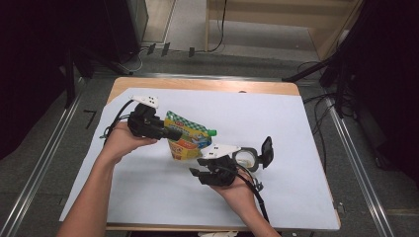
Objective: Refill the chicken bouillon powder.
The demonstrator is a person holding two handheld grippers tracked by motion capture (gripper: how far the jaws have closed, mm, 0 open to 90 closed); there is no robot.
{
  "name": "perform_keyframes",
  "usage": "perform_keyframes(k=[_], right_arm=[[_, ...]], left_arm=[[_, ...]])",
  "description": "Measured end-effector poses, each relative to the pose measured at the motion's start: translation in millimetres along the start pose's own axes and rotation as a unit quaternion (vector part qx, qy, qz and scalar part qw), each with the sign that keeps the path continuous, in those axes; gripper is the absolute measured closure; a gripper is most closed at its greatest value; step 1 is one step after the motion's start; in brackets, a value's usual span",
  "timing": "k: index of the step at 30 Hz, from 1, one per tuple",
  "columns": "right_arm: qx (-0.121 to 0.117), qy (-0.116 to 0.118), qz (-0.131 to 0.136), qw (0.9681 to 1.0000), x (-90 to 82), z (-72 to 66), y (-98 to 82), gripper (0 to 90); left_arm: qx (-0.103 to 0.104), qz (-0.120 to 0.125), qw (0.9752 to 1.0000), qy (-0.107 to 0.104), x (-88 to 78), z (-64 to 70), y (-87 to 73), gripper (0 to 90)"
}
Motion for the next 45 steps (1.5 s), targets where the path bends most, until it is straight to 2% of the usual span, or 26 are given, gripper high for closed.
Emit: perform_keyframes(k=[3,6,8,10,14,18,21,24,27,36,40,45], right_arm=[[0.007,-0.002,0.007,0.9999,1.2,2.2,0.7,58.0],[0.016,0.0,0.017,0.9997,3.0,2.6,0.5,57.9],[0.008,-0.003,0.012,0.9999,5.2,0.9,-2.3,57.5],[0.01,0.002,0.016,0.9998,7.9,-1.2,-3.9,56.8],[0.006,0.005,0.012,0.9999,13.7,-5.7,-6.9,56.4],[0.006,0.003,0.01,0.9999,16.6,-7.5,-8.7,56.4],[0.008,-0.005,0.011,0.9999,17.5,-5.0,-9.8,55.2],[0.021,-0.009,0.018,0.9996,18.7,-2.0,-10.8,52.8],[0.024,-0.022,0.023,0.9992,20.0,3.1,-12.0,51.7],[0.038,-0.043,0.027,0.998,26.1,10.2,-14.1,52.3],[0.051,-0.053,0.029,0.9969,30.5,12.4,-16.4,50.3],[0.057,-0.067,0.046,0.9951,31.8,16.5,-17.0,55.0]], left_arm=[[-0.014,0.006,0.9999,0.006,1.2,-2.1,1.3,71.3],[-0.012,0.008,0.9999,0.008,3.1,-0.7,2.7,78.7],[-0.009,0.01,0.9999,0.009,3.8,0.7,3.5,85.1],[-0.007,0.012,0.9998,0.016,3.9,0.7,4.5,88.5],[0.0,0.019,0.9992,0.035,4.2,4.6,10.7,90.0],[0.003,0.019,0.9989,0.042,3.3,12.5,17.2,90.0],[0.007,0.03,0.9985,0.044,-1.6,18.6,23.5,90.0],[0.004,0.041,0.9987,0.03,-6.4,26.2,28.0,90.0],[0.002,0.043,0.9989,0.018,-10.4,35.2,32.0,90.0],[0.01,0.038,0.999,0.02,-19.6,59.1,38.5,90.0],[0.004,0.045,0.999,0.003,-23.9,69.2,40.7,90.0],[-0.005,0.053,0.9984,-0.022,-26.6,81.1,42.5,90.0]])
Point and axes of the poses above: each handheld gripper's, and its own axes: x roughly forward along the jaws, y roughly out of its top, z roughly to its right, the point moved 10 cm from there along x, roughly forward along the jaws, and after that the axes turned 3 degrees about -x, right-handed, at the moved point
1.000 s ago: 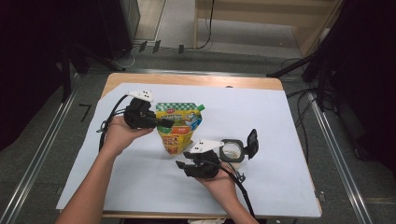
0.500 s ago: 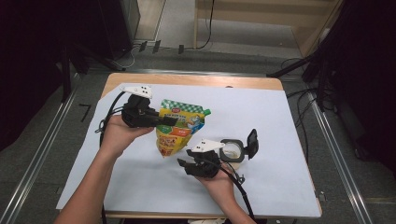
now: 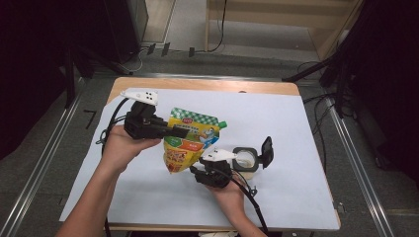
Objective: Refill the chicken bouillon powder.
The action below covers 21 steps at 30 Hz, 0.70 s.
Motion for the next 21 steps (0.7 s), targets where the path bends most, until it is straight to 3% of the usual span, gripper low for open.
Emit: perform_keyframes(k=[5,10,16,21], right_arm=[[0.004,-0.007,0.014,0.9999,0.7,1.1,-2.5,59.2],[0.008,-0.013,0.044,0.9989,-2.1,0.3,1.4,60.6],[-0.007,-0.007,0.065,0.9979,-5.4,-4.2,8.6,60.5],[-0.011,-0.022,0.057,0.9981,-3.6,1.8,5.2,64.2]], left_arm=[[-0.007,0.006,0.9998,-0.02,-1.0,8.1,2.3,90.0],[-0.033,0.016,0.9985,-0.041,-1.2,9.5,3.1,90.0],[-0.053,0.011,0.9977,-0.042,4.1,5.7,-0.1,90.0],[-0.056,0.023,0.9969,-0.051,0.9,10.3,4.0,90.0]])
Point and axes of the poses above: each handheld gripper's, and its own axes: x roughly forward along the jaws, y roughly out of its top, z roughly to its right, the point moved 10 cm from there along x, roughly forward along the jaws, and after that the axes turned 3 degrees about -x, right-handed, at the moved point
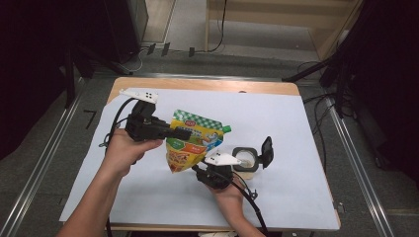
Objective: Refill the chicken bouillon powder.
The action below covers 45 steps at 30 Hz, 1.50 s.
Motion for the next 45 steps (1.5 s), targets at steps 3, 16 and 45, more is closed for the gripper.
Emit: perform_keyframes(k=[3,16,45], right_arm=[[0.004,-0.002,-0.002,1.0,-0.6,1.3,-3.4,65.8],[-0.067,0.016,0.003,0.9976,-3.8,-24.3,1.0,62.8],[-0.076,0.075,-0.01,0.9942,-27.5,-63.3,11.0,60.3]], left_arm=[[-0.005,0.01,0.9998,-0.016,-2.1,4.9,2.8,90.0],[0.016,0.002,0.999,0.042,10.2,-5.0,-0.1,88.6],[0.021,-0.044,0.9954,0.083,60.8,-17.7,-17.2,79.3]])
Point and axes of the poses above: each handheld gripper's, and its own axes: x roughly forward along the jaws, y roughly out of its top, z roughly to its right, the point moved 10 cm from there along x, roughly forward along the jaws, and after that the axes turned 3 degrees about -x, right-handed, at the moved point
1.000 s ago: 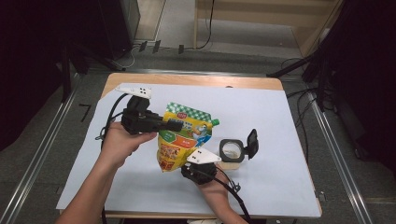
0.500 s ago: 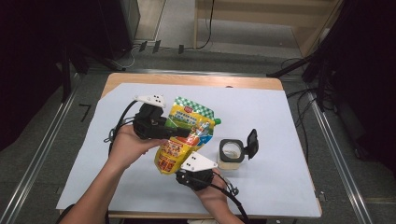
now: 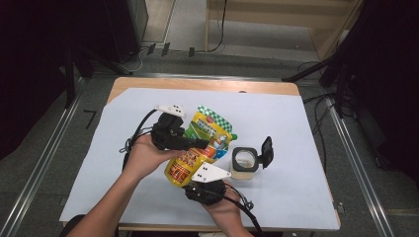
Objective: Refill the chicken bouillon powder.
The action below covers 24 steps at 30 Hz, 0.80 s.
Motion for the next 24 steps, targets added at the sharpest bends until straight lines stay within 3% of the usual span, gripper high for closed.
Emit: perform_keyframes(k=[4,12,24], right_arm=[[0.001,0.001,-0.002,1.0,-2.7,-1.7,-0.2,60.1],[-0.008,-0.003,-0.007,0.9999,-6.9,-6.3,-0.1,59.0],[-0.027,0.006,-0.019,0.9994,-11.3,-13.8,1.1,57.0]], left_arm=[[-0.015,-0.008,0.9998,-0.012,5.2,0.0,0.5,79.2],[-0.024,-0.024,0.9993,-0.016,15.2,1.4,0.8,78.5],[-0.064,-0.048,0.9961,-0.035,27.9,1.0,1.7,77.0]])
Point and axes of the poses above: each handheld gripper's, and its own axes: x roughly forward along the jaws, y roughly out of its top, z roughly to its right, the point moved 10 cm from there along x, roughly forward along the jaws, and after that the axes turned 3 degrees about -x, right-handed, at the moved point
